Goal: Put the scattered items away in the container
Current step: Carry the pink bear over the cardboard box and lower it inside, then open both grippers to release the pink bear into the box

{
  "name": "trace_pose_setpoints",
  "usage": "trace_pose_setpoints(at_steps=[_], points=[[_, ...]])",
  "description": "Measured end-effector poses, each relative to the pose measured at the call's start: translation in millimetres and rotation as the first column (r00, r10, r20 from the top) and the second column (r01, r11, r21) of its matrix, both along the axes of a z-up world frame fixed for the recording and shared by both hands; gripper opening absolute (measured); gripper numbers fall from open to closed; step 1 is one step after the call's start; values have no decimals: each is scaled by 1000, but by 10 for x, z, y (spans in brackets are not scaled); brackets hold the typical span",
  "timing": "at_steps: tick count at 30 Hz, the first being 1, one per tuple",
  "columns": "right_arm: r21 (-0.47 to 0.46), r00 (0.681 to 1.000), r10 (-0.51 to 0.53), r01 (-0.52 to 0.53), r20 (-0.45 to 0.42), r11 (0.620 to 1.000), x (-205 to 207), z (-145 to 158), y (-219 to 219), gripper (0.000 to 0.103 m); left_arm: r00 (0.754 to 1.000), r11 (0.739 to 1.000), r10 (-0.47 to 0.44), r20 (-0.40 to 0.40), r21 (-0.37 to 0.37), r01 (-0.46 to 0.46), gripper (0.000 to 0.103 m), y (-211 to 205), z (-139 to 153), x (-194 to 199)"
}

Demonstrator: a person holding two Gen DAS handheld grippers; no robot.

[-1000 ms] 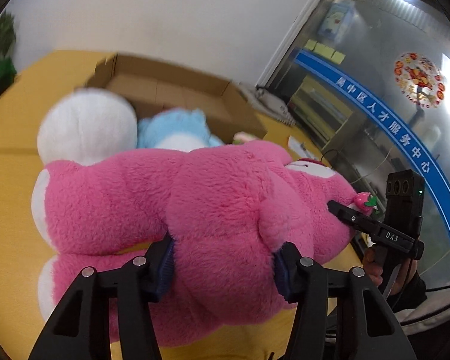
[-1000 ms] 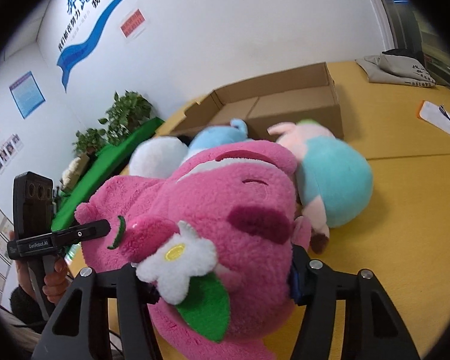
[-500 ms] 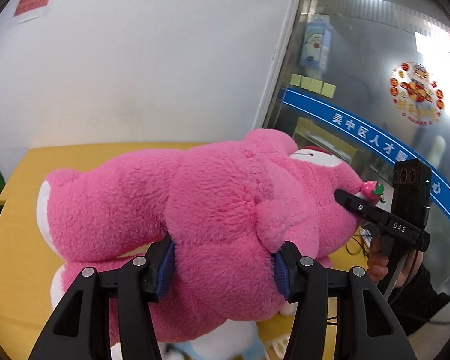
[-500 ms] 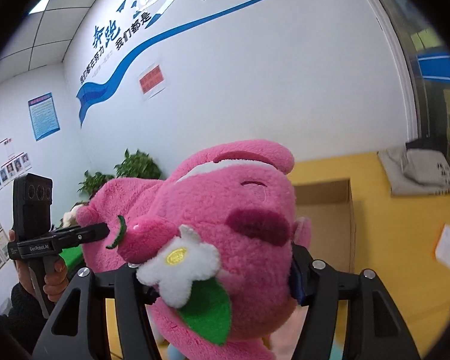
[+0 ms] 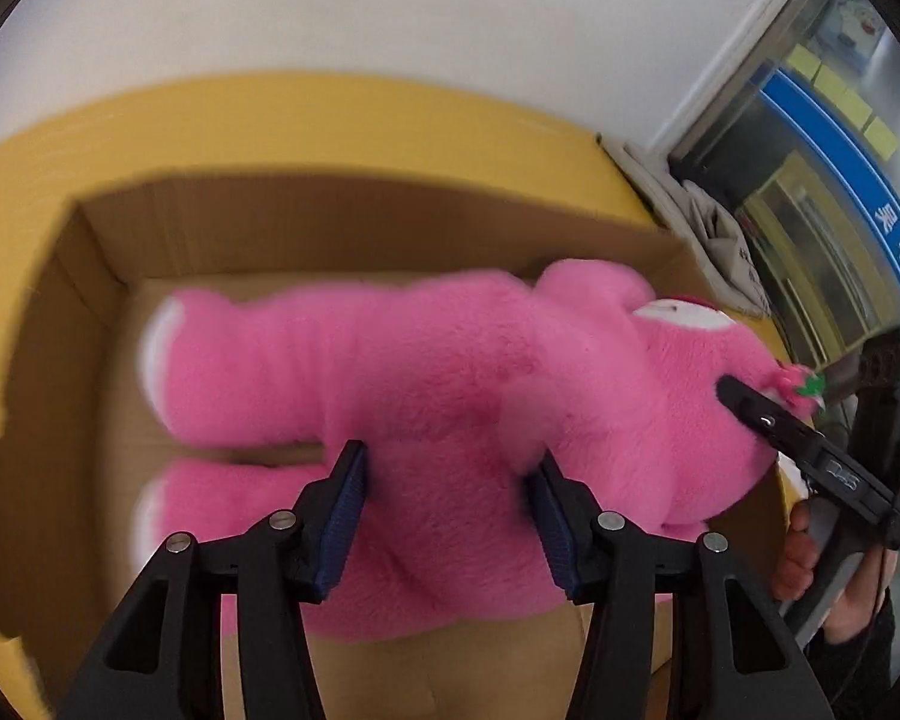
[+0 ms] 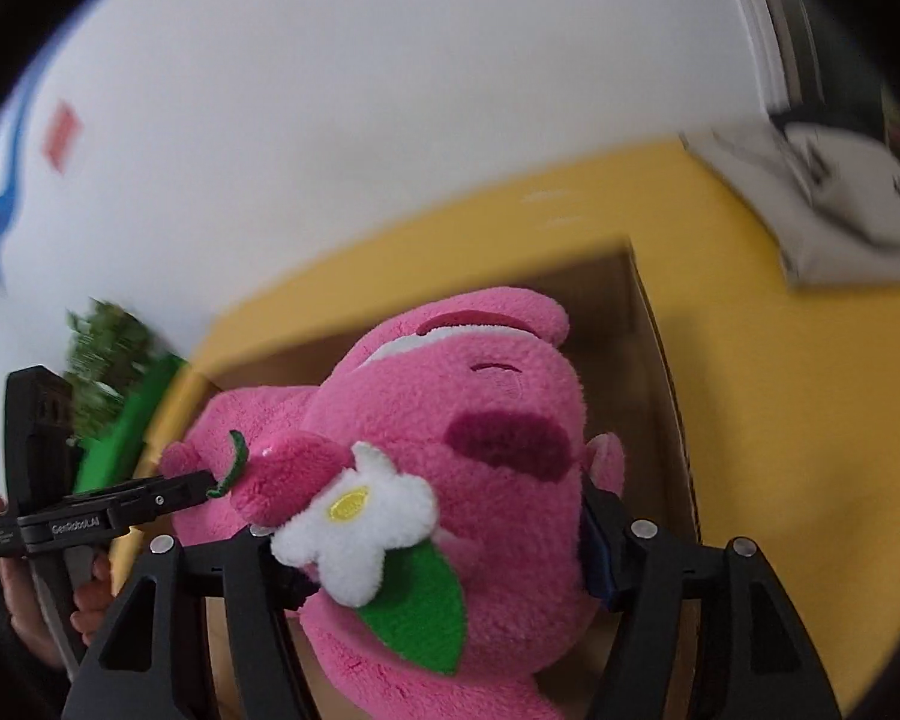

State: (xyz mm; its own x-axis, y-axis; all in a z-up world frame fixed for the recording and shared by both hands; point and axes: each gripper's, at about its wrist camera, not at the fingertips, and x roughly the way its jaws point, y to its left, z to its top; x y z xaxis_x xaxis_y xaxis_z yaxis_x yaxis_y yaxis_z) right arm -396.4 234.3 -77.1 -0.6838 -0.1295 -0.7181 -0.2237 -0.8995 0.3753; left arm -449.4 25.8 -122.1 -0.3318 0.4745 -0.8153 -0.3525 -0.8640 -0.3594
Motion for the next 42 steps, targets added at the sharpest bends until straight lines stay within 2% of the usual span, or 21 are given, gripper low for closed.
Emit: trace_pose_setpoints(at_steps=[1,4,7,10,12,13,16,18,20,23,27,28,30,32,34,36,39,41,42], points=[[28,999,-35,34,12,999,-21,-42,12,73,999,1000,22,-27,-5,-22,59,-3,21,-5],[38,998,-53,54,-45,998,-20,78,39,74,996,998,25,-85,-48,-29,62,17,95,-23],[142,994,-47,61,-101,988,-36,180,-16,68,992,996,19,-122,-86,-30,62,46,114,-38],[198,998,-32,43,-55,979,-60,168,-83,68,995,995,17,-101,-96,-27,65,63,135,-1],[182,999,-24,31,-41,983,55,219,-81,71,995,996,1,-98,-92,-10,65,18,240,63],[171,999,-17,23,-35,985,125,262,-66,78,993,994,-3,-116,-109,-10,65,13,312,89],[169,998,49,-44,-27,985,264,472,-116,80,987,978,-5,-162,-208,-29,65,-129,496,246],[164,992,123,-122,7,979,311,476,-229,80,992,972,-8,-125,-234,-21,65,-216,498,277],[156,984,165,-175,72,972,251,317,-333,80,995,962,-5,-101,-272,-23,65,-313,446,271],[187,993,73,-90,94,978,66,66,-305,83,997,946,42,-70,-317,-62,65,-497,325,233],[181,997,25,-37,67,983,28,87,-230,86,999,942,46,-17,-332,-49,65,-809,192,319],[178,996,38,-51,80,983,88,128,-241,86,1000,939,30,6,-342,-26,65,-877,143,370],[142,987,132,-144,92,979,256,195,-279,86,999,931,10,40,-366,6,65,-985,40,476],[151,970,219,-234,111,960,496,223,-309,86,997,924,17,76,-381,14,65,-1110,-82,571],[160,947,274,-300,169,940,715,157,-333,86,998,919,9,62,-395,16,62,-1176,-136,670],[163,929,297,-335,219,928,886,57,-335,86,998,919,-6,58,-392,29,61,-1188,-111,784],[238,922,309,-362,233,901,1069,18,-402,86,997,917,0,82,-398,33,61,-1200,-115,924],[251,921,297,-359,254,899,1153,18,-451,86,997,909,-9,78,-414,40,60,-1210,-116,1058],[261,919,294,-361,261,895,1199,12,-478,86,997,915,-12,78,-402,42,60,-1224,-105,1127]])
